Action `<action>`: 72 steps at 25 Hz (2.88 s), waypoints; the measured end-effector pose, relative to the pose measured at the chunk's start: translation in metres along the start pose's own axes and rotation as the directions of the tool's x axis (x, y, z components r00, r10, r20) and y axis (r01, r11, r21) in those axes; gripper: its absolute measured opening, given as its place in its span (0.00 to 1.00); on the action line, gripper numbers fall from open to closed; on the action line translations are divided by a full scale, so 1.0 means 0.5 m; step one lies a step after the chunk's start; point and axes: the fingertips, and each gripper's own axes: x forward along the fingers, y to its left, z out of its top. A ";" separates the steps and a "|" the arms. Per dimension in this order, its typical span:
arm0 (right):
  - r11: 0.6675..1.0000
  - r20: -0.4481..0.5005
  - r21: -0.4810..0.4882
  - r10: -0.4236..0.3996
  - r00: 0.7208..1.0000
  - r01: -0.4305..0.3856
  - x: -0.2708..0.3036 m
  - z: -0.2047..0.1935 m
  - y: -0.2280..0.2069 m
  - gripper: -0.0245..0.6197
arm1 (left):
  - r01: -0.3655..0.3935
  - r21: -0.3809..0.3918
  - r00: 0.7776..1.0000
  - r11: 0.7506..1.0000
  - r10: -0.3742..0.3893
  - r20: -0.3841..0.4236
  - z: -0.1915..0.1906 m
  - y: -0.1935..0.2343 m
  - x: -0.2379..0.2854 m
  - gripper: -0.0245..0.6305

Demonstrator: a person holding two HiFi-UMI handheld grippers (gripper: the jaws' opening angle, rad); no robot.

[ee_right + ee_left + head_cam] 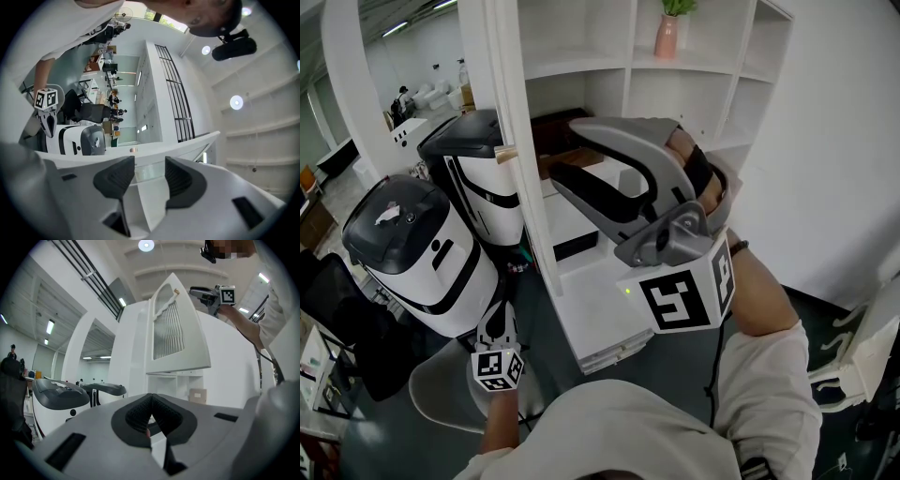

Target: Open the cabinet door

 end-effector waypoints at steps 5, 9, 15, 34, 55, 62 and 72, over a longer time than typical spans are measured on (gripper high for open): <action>0.998 0.000 0.062 0.001 1.000 -0.001 -0.012 -0.005 -0.008 0.36 | 0.002 0.004 1.000 1.000 -0.002 -0.002 0.001 0.001 -0.001 0.04; 0.997 -0.003 0.078 -0.002 1.000 0.003 -0.024 -0.015 -0.014 0.36 | 0.006 0.007 1.000 1.000 -0.006 -0.002 0.002 -0.008 0.001 0.04; 0.990 -0.008 0.141 -0.010 1.000 0.011 -0.041 -0.025 -0.024 0.36 | 0.008 0.011 1.000 1.000 -0.008 0.001 0.006 -0.009 -0.003 0.04; 0.921 -0.113 0.384 -0.028 0.993 0.070 -0.112 -0.125 -0.018 0.33 | 0.028 0.023 1.000 0.999 -0.028 0.006 0.018 -0.019 0.002 0.04; 0.744 -0.284 0.636 -0.022 0.958 0.206 -0.209 -0.275 0.119 0.28 | 0.039 0.044 0.999 0.998 -0.039 0.008 0.025 -0.022 0.022 0.04; 0.726 -0.288 0.658 -0.002 0.958 0.200 -0.218 -0.291 0.163 0.27 | 0.040 0.050 0.999 0.998 -0.040 0.007 0.026 -0.020 0.021 0.04; 0.673 -0.310 0.709 0.031 0.950 0.209 -0.230 -0.307 0.236 0.25 | 0.043 0.059 0.999 0.997 -0.044 0.009 0.025 -0.020 0.019 0.04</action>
